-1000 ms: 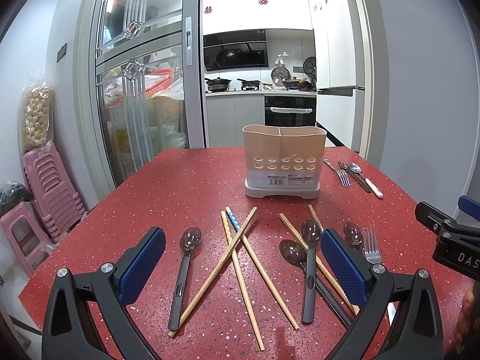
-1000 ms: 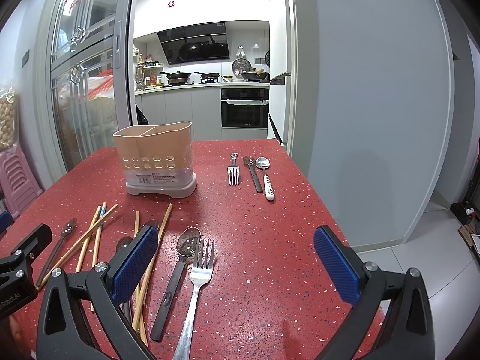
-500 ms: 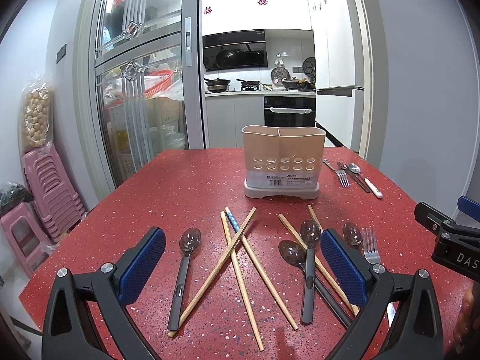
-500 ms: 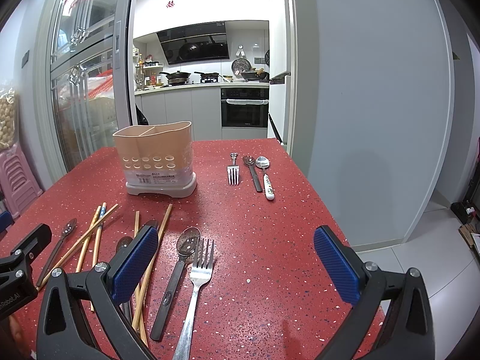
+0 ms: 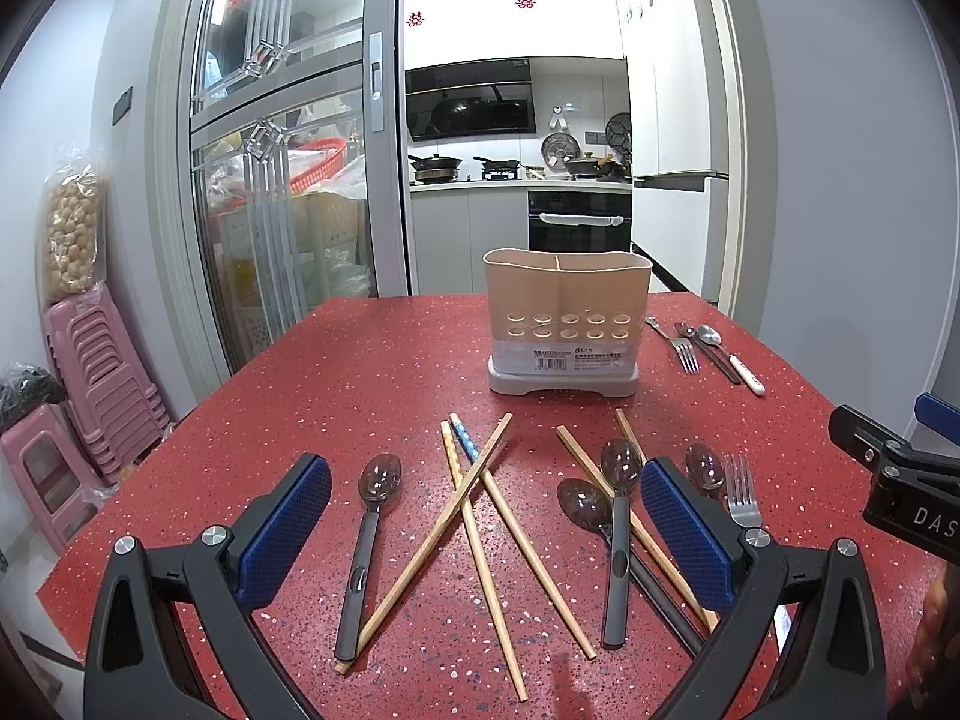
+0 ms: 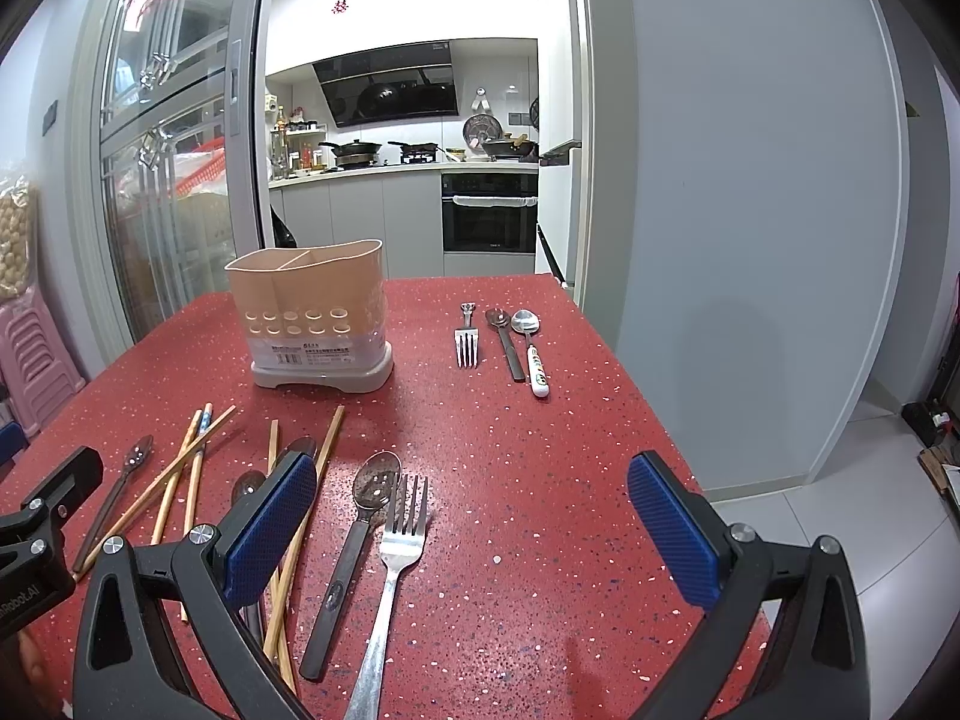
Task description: Organize utensils
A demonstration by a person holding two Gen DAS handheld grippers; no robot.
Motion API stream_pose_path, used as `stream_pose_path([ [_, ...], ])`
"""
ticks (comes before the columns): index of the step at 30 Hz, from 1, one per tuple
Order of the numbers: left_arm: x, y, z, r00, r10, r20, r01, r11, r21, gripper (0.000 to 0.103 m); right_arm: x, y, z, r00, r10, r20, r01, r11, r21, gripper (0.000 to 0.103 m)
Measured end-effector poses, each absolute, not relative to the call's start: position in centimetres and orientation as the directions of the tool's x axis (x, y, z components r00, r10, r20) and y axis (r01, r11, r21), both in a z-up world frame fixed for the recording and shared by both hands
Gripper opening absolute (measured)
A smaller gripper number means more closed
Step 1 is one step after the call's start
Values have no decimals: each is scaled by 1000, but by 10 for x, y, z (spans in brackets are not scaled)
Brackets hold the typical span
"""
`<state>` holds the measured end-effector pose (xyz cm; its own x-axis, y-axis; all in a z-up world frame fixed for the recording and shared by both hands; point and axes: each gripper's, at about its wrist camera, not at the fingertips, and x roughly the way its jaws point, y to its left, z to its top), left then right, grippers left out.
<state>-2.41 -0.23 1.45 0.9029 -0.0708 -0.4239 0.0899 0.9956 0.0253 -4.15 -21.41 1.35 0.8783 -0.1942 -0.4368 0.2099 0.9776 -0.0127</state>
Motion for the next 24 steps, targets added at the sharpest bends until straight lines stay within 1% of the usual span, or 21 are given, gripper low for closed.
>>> stream_pose_path([
  [7,-22,0,12,899,-74,-432,91,996,20,103,-42,-214,13,878,-193,-438,209,978,-12,103],
  [10,-18,0,10,891,-65,-450,86,996,28,103,-41,-213,11,874,-188,-449,205,979,-11,103],
  [12,-13,1,9,883,-46,-467,80,995,53,103,-38,-214,8,867,-172,-467,193,981,-4,103],
  [15,-2,5,7,866,-21,-499,80,992,97,103,-29,-219,7,848,-130,-514,165,986,23,103],
  [19,27,20,-6,807,39,-589,57,988,142,103,-7,-231,-1,782,-61,-620,129,990,65,103],
  [22,49,37,-18,746,56,-663,35,992,124,103,7,-239,-9,719,-29,-695,116,990,79,103],
  [24,62,49,-25,701,43,-711,32,995,91,103,16,-245,-17,663,0,-749,111,989,98,103],
])
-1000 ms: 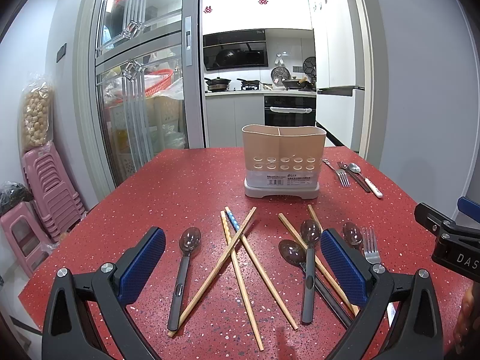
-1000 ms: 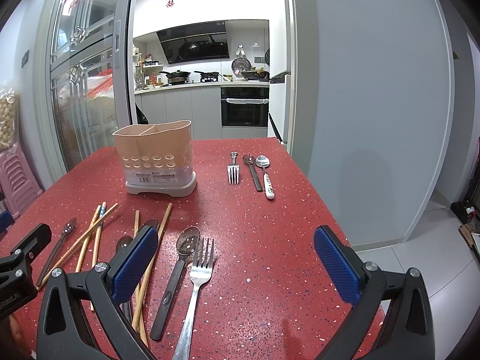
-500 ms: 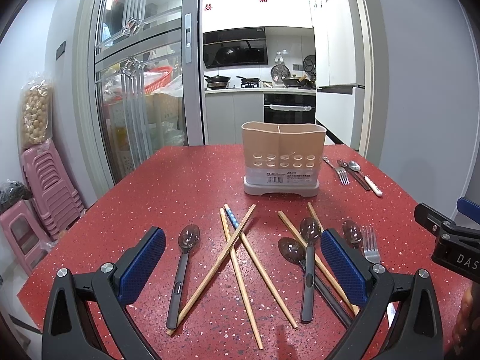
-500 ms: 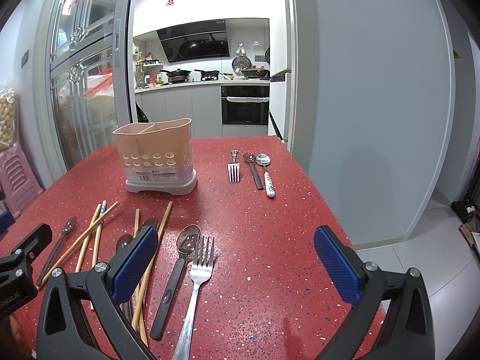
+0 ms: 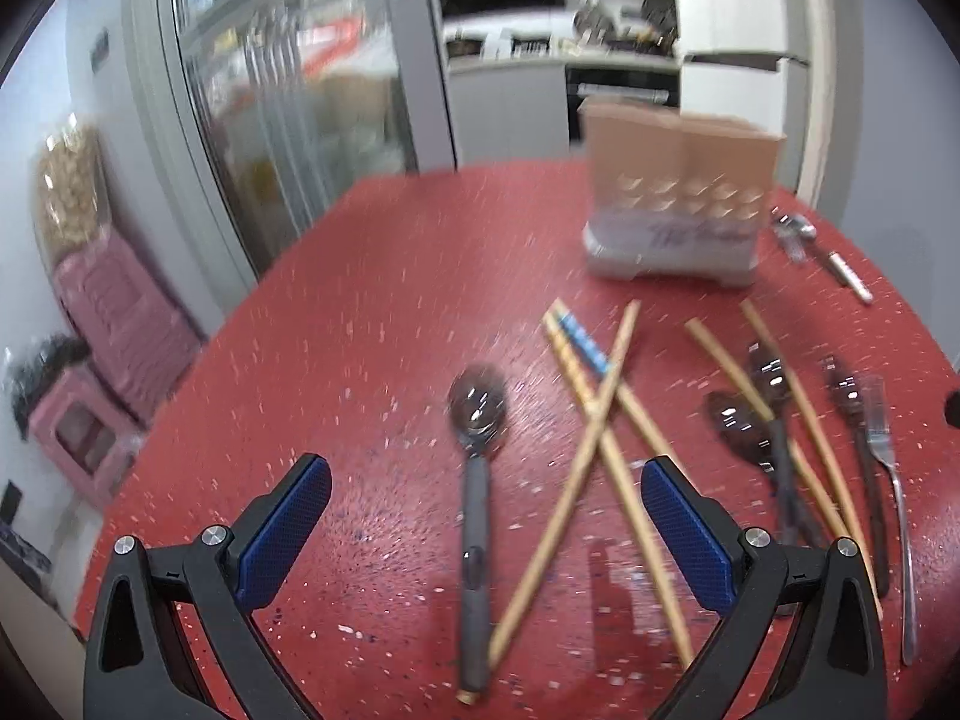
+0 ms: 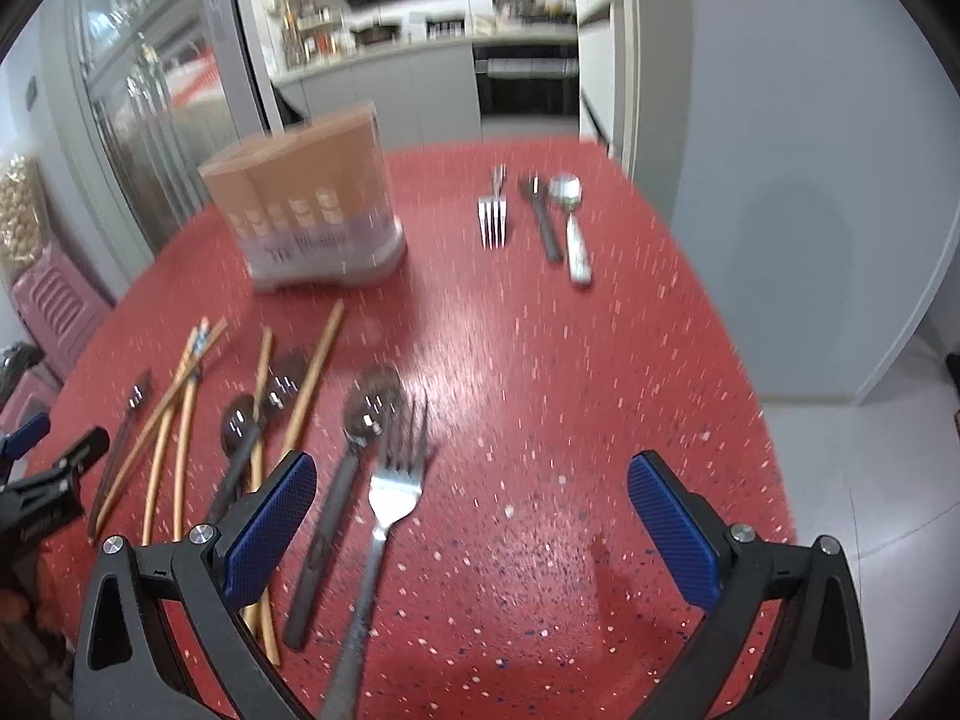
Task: Organize utensils
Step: 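Grasp the silver fork with the right tool while the left tool grasps a dark-handled spoon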
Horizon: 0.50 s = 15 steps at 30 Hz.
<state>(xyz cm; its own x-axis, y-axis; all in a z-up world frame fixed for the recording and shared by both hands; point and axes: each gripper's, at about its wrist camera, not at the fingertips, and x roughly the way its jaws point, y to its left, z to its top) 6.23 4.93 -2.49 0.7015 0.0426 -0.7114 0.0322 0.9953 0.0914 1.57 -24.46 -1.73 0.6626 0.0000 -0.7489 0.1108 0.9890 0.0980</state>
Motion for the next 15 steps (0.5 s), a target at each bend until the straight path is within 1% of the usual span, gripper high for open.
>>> stream_pose_path([
  [2,72,59,-29,681,26,-732,25,998,59,103,22,-247,-26,608,44,-793,97,987,129,102],
  [4,80,66,-33,664,20,-748,13,999,39,103,28,-246,-37,545,93,-833,85,983,165,98],
  [6,89,73,-38,640,13,-769,5,1000,21,103,31,-245,-48,483,127,-867,86,978,191,89],
  [7,92,74,-39,628,8,-778,4,1000,13,103,33,-244,-53,453,135,-881,84,978,193,87],
  [11,104,77,-47,593,-35,-804,24,999,-25,103,37,-231,-59,410,89,-908,44,992,117,79],
  [13,108,74,-49,577,-38,-816,44,999,-15,103,41,-226,-61,387,58,-920,33,997,77,76],
  [15,113,70,-52,556,-33,-831,65,998,4,103,43,-221,-60,367,35,-930,18,999,44,69],
])
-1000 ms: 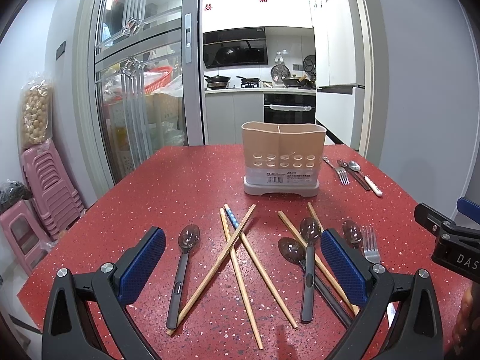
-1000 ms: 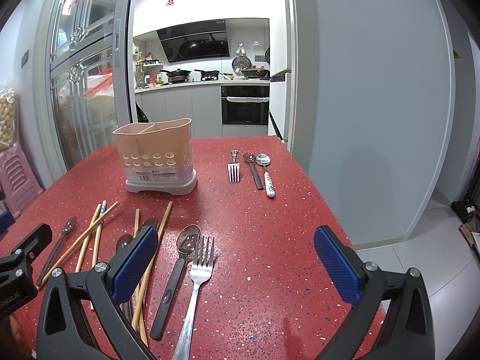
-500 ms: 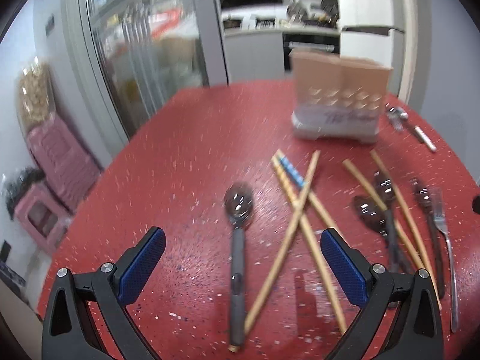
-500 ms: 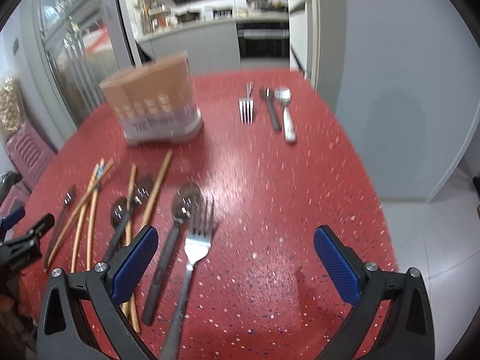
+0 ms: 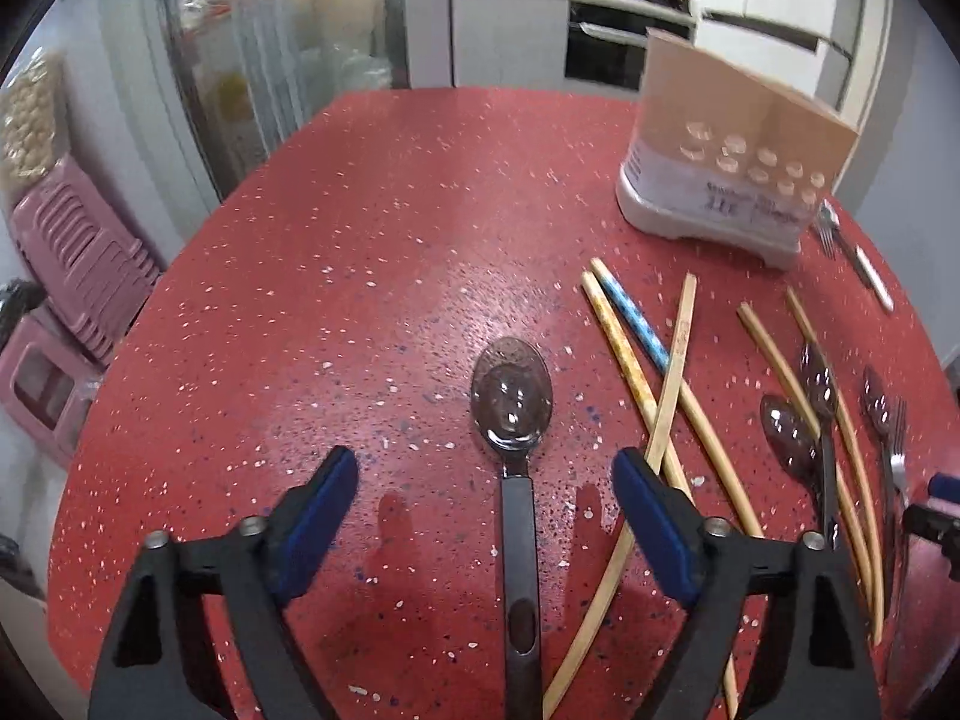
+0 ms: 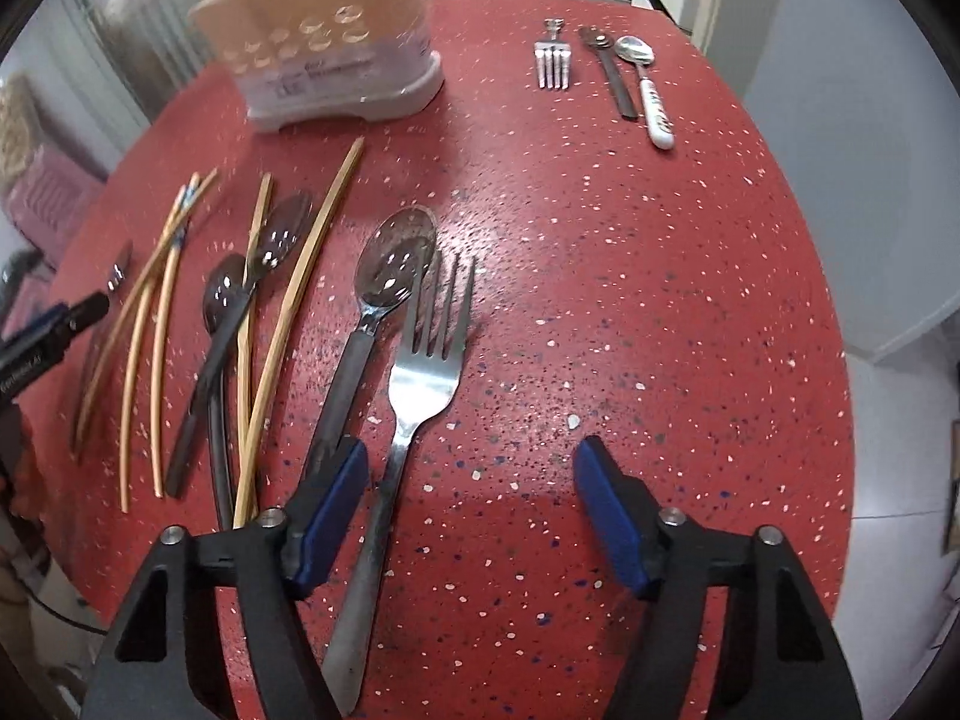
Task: Organize utensils
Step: 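Grasp the silver fork with the right tool while the left tool grasps a dark-handled spoon, then carry the fork with the right tool while the left tool carries the spoon into the beige holder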
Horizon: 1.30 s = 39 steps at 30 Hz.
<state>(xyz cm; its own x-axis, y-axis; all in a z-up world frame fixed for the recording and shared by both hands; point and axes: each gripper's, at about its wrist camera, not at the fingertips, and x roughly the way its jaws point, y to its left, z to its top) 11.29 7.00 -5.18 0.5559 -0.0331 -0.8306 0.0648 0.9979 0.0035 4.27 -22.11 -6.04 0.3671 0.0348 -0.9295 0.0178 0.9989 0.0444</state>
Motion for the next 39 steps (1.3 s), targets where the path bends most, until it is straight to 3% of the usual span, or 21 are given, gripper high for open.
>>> stream_pose_path([
  [4,121,66,-58,523,-31,-852,83,996,14,103,44,-204,-63,346,-11,-938,-43,999,-27,64],
  [5,125,66,-62,512,-28,-858,85,996,19,96,43,-201,-62,347,-11,-938,-51,998,-30,62],
  [8,130,66,-64,488,-43,-872,86,996,-2,94,45,-200,-60,335,2,-942,-63,998,-20,54],
  [10,131,67,-64,477,-60,-877,93,995,-17,89,44,-199,-58,334,11,-942,-75,997,-15,38],
  [13,134,62,-63,470,-80,-879,138,990,-16,72,44,-201,-55,334,22,-942,-95,995,-10,16],
  [15,134,56,-61,464,-97,-880,174,985,-17,40,43,-205,-53,334,46,-941,-98,995,14,11],
  [16,134,54,-61,462,-97,-881,181,983,-13,36,43,-206,-52,335,52,-941,-99,995,20,11],
  [25,116,59,-40,533,-131,-836,150,987,-59,36,24,-237,-59,387,232,-892,-72,972,222,7],
  [39,100,61,26,662,-189,-725,142,982,-126,36,19,-252,-27,532,351,-771,-108,931,350,6],
])
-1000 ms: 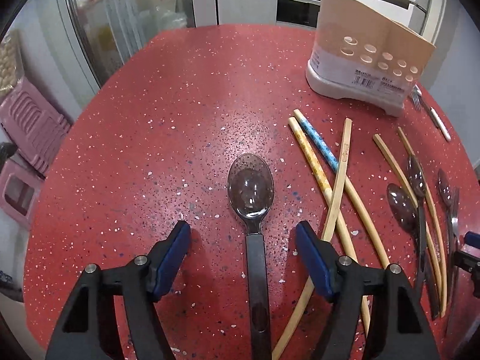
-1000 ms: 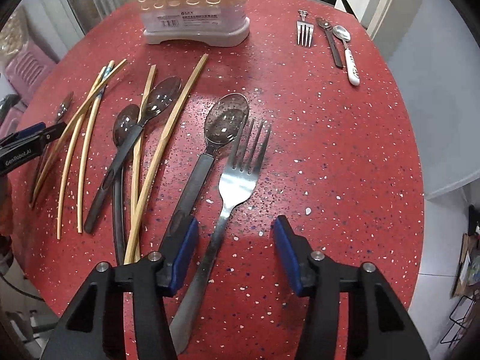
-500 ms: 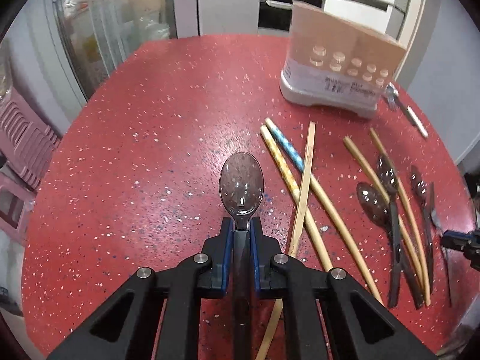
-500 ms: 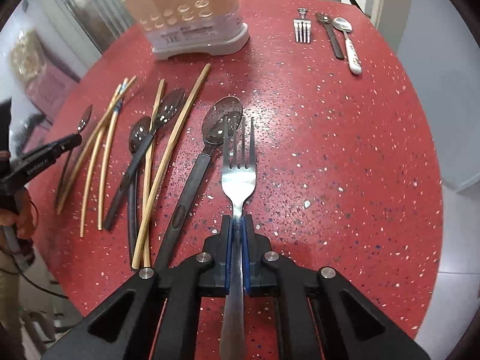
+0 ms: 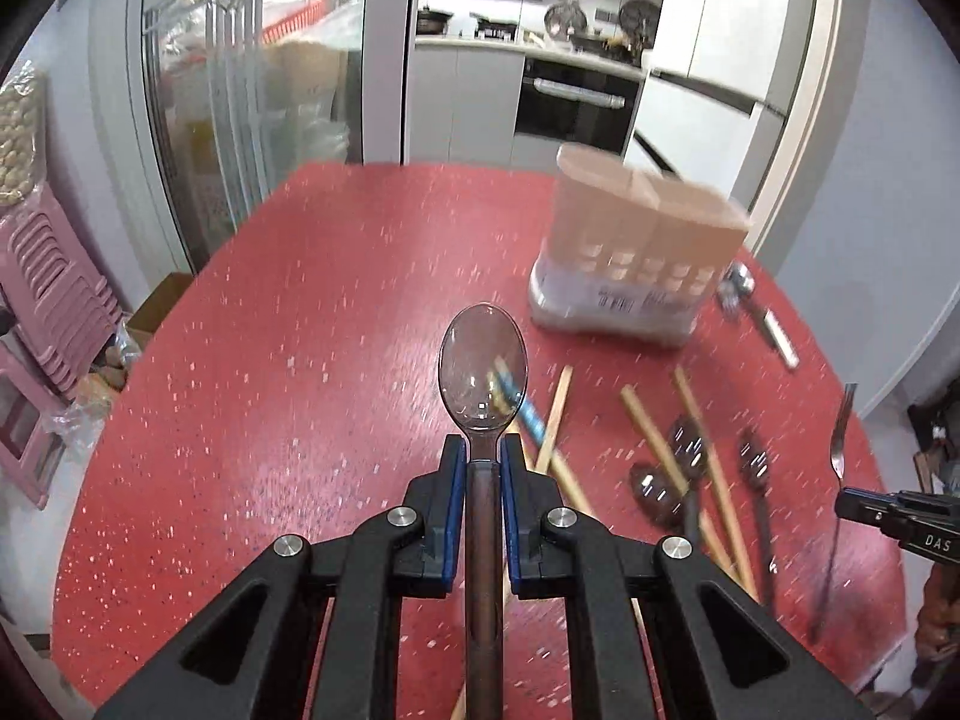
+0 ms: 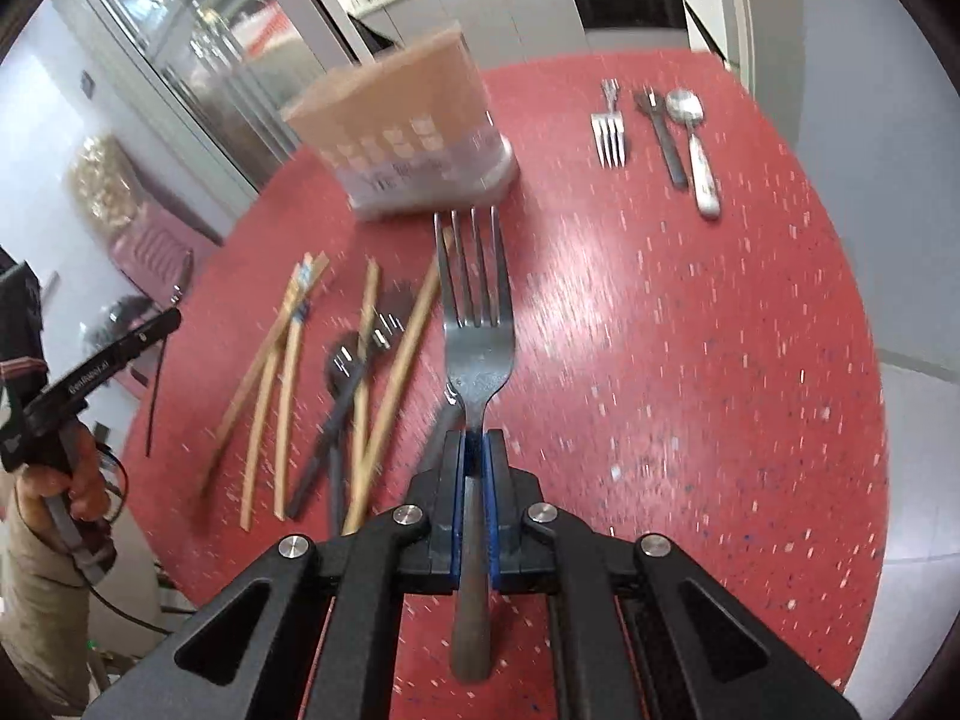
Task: Organize utensils
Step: 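Carry the fork with the right tool while the left tool carries the spoon into the beige holder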
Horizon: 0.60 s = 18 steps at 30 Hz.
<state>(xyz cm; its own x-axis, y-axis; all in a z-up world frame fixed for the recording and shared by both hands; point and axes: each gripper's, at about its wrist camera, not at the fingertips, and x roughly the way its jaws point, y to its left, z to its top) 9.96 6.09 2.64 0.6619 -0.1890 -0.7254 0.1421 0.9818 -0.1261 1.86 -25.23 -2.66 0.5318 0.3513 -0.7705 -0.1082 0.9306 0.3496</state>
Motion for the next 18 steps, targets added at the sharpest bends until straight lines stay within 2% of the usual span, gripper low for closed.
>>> stream_pose_path([
  [6,105,53,61,716,-220,-662,160,975,-151,36,29,-253,9,617,385,-687,-154,914,375,2],
  [18,124,35,97,766,-241,-596,172,970,-171,36,52,-260,54,688,401,-604,-195,905,378,2],
])
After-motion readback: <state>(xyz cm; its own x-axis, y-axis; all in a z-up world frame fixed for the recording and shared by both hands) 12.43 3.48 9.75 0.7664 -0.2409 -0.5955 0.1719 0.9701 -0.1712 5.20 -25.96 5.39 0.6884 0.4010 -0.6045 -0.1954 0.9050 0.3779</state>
